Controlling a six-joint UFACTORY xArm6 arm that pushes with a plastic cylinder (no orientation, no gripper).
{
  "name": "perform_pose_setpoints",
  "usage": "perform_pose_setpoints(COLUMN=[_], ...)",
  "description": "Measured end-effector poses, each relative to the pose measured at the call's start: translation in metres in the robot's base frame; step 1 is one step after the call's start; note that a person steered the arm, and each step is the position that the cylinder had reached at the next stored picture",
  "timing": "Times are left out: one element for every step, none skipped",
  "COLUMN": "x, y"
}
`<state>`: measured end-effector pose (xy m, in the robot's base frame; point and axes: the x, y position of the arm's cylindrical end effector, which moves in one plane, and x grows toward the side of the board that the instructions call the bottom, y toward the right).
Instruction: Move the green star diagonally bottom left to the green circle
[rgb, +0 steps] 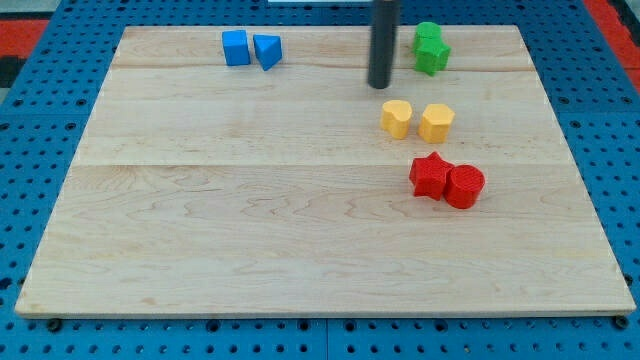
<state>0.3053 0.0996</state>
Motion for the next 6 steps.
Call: perform_pose_setpoints(x=[-0.002,-0.012,-0.046,-0.045,-0.045,-0.044], y=[0.065,0.113,0.124,0.092,0.045,0.006])
